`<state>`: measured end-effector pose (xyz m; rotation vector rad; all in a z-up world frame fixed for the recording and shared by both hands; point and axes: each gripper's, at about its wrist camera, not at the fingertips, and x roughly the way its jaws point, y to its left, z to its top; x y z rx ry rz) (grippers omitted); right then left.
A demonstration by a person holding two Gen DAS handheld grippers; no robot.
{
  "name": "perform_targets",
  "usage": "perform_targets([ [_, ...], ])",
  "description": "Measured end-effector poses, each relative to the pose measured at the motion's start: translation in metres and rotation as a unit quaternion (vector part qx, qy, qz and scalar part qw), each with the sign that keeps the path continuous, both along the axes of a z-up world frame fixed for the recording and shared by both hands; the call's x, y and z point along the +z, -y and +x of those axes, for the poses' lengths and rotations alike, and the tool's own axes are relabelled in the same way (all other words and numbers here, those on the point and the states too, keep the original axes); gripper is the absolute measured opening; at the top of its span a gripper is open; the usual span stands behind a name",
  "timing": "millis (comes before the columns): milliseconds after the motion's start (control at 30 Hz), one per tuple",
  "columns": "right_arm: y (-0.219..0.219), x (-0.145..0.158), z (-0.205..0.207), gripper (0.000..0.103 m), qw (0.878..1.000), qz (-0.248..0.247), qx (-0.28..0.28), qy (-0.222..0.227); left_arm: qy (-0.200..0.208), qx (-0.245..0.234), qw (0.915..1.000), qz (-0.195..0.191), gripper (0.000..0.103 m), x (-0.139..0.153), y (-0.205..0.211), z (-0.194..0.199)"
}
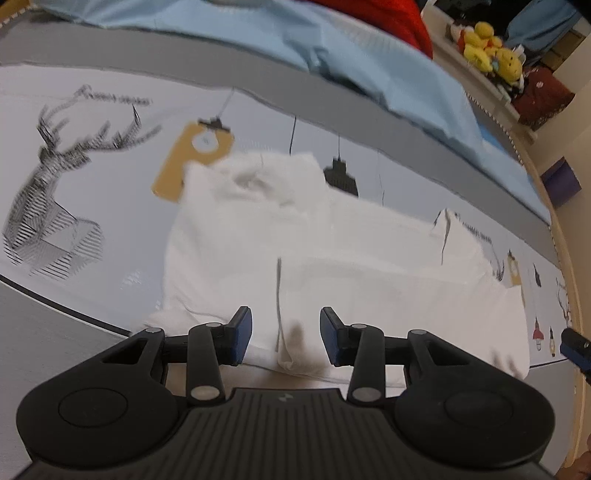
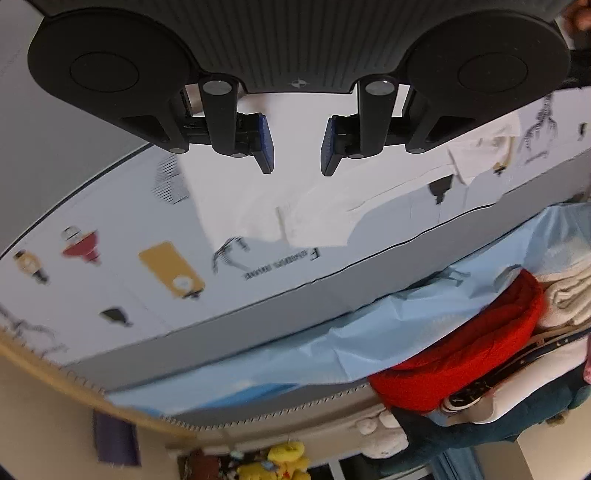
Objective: Fold small clothes
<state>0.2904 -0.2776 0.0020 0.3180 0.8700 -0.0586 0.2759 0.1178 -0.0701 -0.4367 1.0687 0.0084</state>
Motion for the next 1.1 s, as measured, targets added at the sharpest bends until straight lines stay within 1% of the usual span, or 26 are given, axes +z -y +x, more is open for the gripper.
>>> perform_targets([
  [33,0.001,0.0,0.004,0.03,1.0,0.003,0.003,0.0,-0.006,-0.002,1.0,-0.002,0.045,-0.005,0.002,0.002],
  [100,0.006,0.004,0.009,0.03,1.0,-0.006,0.001,0.009,-0.018,-0.014,0.9997,-0.006,0.045,-0.015,0.009,0.006],
  [167,0.015,0.006,0.015,0.03,1.0,-0.009,-0.017,0.016,-0.027,-0.032,0.9991,0.0,0.045,-0.023,0.017,0.01],
  [233,0.029,0.003,0.023,0.03,0.999,0.001,-0.042,0.015,-0.036,-0.05,0.998,0.014,0.043,-0.031,0.026,0.013],
  [267,0.035,0.002,0.024,0.03,0.998,0.004,-0.054,0.012,-0.038,-0.06,0.9972,0.022,0.037,-0.034,0.031,0.014],
  [300,0.04,-0.001,0.027,0.03,0.998,0.007,-0.063,0.009,-0.039,-0.07,0.9962,0.035,0.015,-0.035,0.035,0.014],
  [333,0.045,-0.004,0.028,0.03,0.997,0.009,-0.071,0.005,-0.039,-0.077,0.9947,0.055,0.004,-0.034,0.038,0.014],
  [367,0.049,-0.007,0.029,0.03,0.997,0.01,-0.077,0.001,-0.034,-0.082,0.9937,0.068,0.004,-0.031,0.039,0.014],
  [400,0.051,-0.009,0.029,0.03,0.997,0.01,-0.081,0.0,-0.024,-0.079,0.9942,0.069,0.003,-0.023,0.036,0.013],
  [467,0.055,-0.012,0.03,0.03,0.996,0.009,-0.088,-0.003,0.011,-0.057,0.9963,0.063,0.003,0.001,0.024,0.009],
  [500,0.056,-0.013,0.031,0.03,0.996,0.01,-0.092,-0.005,0.026,-0.04,0.9958,0.078,0.003,0.016,0.016,0.005],
  [533,0.057,-0.014,0.032,0.03,0.995,0.011,-0.095,-0.005,0.036,-0.027,0.9938,0.102,0.003,0.025,0.009,0.001],
  [567,0.057,-0.015,0.033,0.03,0.995,0.013,-0.096,-0.006,0.042,-0.014,0.9897,0.136,0.003,0.031,0.002,-0.003],
  [600,0.056,-0.016,0.034,0.03,0.995,0.014,-0.097,-0.007,0.033,0.003,0.9851,0.169,0.003,0.031,-0.008,-0.007],
  [633,0.053,-0.017,0.034,0.03,0.995,0.015,-0.095,-0.009,0.018,0.017,0.9846,0.173,0.003,0.027,-0.017,-0.008],
  [667,0.051,-0.019,0.035,0.03,0.996,0.017,-0.092,-0.012,0.003,0.019,0.987,0.16,0.004,0.022,-0.025,-0.009],
  [700,0.048,-0.02,0.036,0.03,0.996,0.019,-0.09,-0.015,-0.01,0.01,0.9898,0.142,0.005,0.018,-0.031,-0.009],
  [733,0.046,-0.022,0.036,0.03,0.996,0.019,-0.088,-0.019,-0.011,0.012,0.9899,0.141,0.011,0.019,-0.034,-0.009],
  [767,0.042,-0.025,0.038,0.03,0.996,0.019,-0.083,-0.024,-0.003,0.018,0.988,0.153,0.015,0.022,-0.036,-0.013],
  [800,0.039,-0.028,0.039,0.03,0.996,0.018,-0.079,-0.03,0.009,0.021,0.9849,0.172,0.022,0.026,-0.036,-0.015],
  [833,0.036,-0.032,0.04,0.03,0.996,0.015,-0.076,-0.036,0.017,0.02,0.984,0.176,0.024,0.029,-0.034,-0.016],
  [867,0.033,-0.035,0.041,0.03,0.996,0.014,-0.074,-0.041,0.019,0.02,0.985,0.17,0.024,0.029,-0.034,-0.014],
  [967,0.023,-0.05,0.045,0.031,0.996,0.022,-0.055,-0.064,0.016,0.023,0.9908,0.133,0.024,0.026,-0.036,-0.01],
  [1033,0.017,-0.062,0.046,0.031,0.995,0.033,-0.043,-0.086,0.015,0.021,0.9909,0.132,0.024,0.028,-0.033,-0.009],
  [1100,0.016,-0.071,0.046,0.031,0.992,0.04,-0.045,-0.109,0.019,0.018,0.9909,0.132,0.024,0.03,-0.032,-0.008],
])
